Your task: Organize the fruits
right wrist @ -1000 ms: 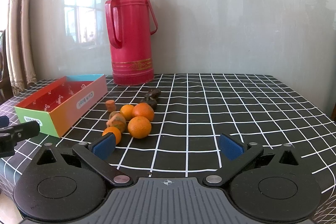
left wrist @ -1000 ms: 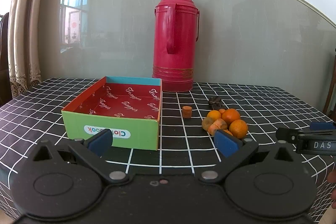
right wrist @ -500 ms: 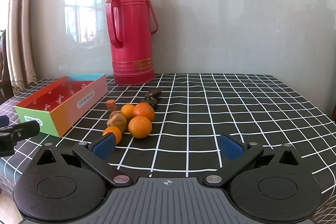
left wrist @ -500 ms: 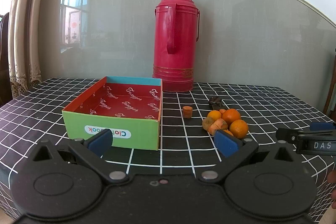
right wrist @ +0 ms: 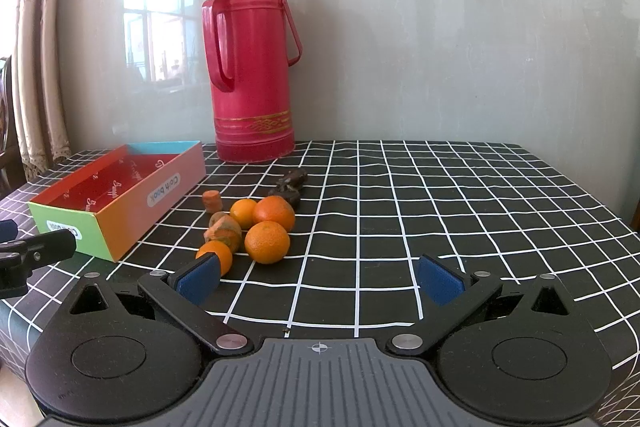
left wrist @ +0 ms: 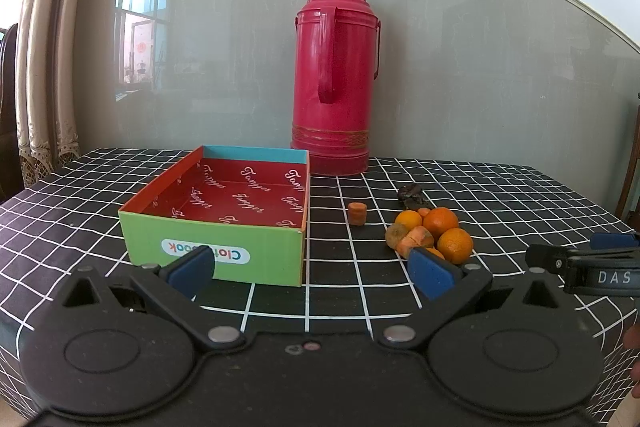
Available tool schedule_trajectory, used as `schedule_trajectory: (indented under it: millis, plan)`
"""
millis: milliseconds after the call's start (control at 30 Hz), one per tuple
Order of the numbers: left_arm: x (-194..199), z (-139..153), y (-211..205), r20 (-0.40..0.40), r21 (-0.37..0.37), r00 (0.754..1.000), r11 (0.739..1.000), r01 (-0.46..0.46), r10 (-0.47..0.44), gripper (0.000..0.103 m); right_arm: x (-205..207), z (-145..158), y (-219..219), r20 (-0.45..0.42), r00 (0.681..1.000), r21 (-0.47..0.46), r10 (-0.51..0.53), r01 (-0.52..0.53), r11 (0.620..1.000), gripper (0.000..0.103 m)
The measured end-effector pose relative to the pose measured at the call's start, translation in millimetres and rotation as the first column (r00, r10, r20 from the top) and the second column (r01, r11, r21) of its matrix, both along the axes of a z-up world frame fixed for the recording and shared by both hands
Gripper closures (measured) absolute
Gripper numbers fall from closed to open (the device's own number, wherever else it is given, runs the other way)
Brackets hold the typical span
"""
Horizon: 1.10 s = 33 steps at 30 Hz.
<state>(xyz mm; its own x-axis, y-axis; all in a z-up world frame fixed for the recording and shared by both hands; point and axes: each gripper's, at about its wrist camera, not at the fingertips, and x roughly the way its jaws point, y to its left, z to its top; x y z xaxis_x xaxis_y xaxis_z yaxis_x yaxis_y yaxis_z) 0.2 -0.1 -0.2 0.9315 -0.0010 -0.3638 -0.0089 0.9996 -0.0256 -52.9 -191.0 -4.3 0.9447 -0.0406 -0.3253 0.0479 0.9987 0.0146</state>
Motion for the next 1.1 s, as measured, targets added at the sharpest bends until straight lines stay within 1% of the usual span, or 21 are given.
schedule_trajectory:
  millis: [1100]
  plan:
    - [0.2, 0.5, 1.4, 0.003, -0.005, 1.000, 1.000, -0.003, 0.003, 0.006, 1.0, -0.2, 3.4, -0.001, 1.000, -0.004, 0.003, -0.003, 1.000, 0.000]
